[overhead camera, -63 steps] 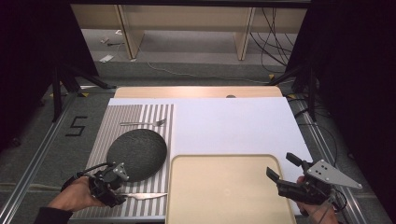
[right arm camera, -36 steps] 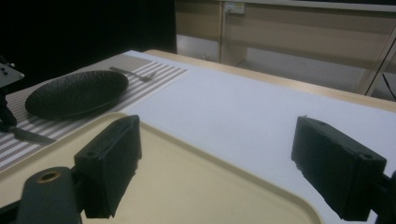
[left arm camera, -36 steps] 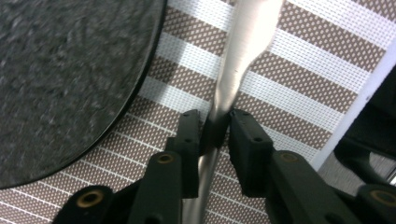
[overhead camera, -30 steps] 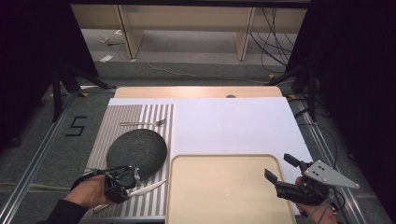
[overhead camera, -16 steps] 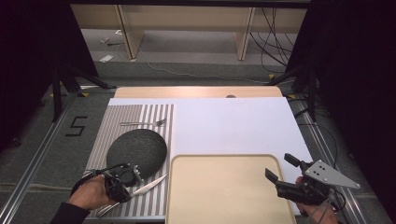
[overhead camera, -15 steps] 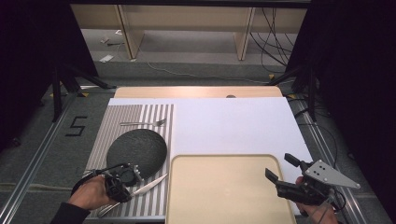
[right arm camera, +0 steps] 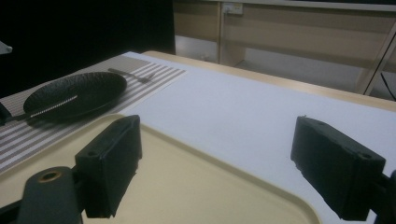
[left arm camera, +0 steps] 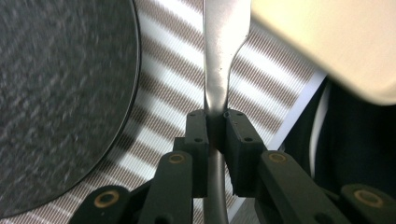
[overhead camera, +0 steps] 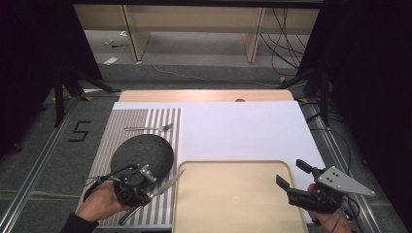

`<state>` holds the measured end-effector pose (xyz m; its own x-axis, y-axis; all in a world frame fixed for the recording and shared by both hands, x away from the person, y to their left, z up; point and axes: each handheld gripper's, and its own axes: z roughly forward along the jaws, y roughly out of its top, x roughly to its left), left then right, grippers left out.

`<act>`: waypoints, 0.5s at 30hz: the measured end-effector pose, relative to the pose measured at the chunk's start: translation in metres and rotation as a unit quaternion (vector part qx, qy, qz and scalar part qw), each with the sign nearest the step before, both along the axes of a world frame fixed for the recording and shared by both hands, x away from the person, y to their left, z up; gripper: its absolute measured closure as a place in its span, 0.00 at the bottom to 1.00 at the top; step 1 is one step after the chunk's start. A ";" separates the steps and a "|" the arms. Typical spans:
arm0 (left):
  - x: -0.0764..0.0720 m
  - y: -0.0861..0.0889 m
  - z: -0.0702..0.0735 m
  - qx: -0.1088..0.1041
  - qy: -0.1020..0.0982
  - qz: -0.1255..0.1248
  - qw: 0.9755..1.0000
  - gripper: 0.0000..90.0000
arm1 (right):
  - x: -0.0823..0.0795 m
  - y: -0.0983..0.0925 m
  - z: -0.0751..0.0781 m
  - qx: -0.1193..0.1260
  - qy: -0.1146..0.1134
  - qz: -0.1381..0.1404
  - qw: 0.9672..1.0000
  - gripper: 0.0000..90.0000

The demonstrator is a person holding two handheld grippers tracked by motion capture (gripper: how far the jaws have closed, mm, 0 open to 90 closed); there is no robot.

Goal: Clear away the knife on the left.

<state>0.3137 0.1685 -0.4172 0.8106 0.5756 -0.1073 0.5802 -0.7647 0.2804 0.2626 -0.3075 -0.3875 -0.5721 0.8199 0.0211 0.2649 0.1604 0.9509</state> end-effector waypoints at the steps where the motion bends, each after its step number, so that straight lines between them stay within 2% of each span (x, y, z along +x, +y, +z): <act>1: 0.000 -0.001 0.002 -0.008 -0.003 0.002 1.000 0.89 | 0.000 0.000 0.000 0.000 0.000 0.000 1.000 0.19; 6: -0.002 -0.007 0.012 -0.046 -0.014 0.013 0.999 0.89 | 0.000 0.000 0.000 0.000 0.000 0.000 1.000 0.19; 8: -0.002 -0.007 0.015 -0.071 -0.006 0.013 0.997 0.89 | 0.000 0.000 0.000 0.000 0.000 0.000 1.000 0.19; 9: -0.003 -0.008 0.017 -0.080 -0.008 0.016 0.997 0.89 | 0.000 0.000 0.000 -0.001 0.000 -0.001 1.000 0.19; 12: -0.004 -0.011 0.020 -0.088 -0.015 0.014 0.996 0.89 | 0.000 0.000 0.000 0.000 0.000 0.000 1.000 0.19; 15: -0.004 -0.015 0.022 -0.100 -0.009 0.014 0.995 0.89 | 0.000 0.000 0.000 0.000 -0.001 -0.001 1.000 0.19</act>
<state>0.3095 0.1532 -0.3950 0.7976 0.5662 -0.2079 0.5938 -0.6763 0.4360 0.2624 -0.3074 -0.3876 -0.5712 0.8206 0.0192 0.2629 0.1608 0.9513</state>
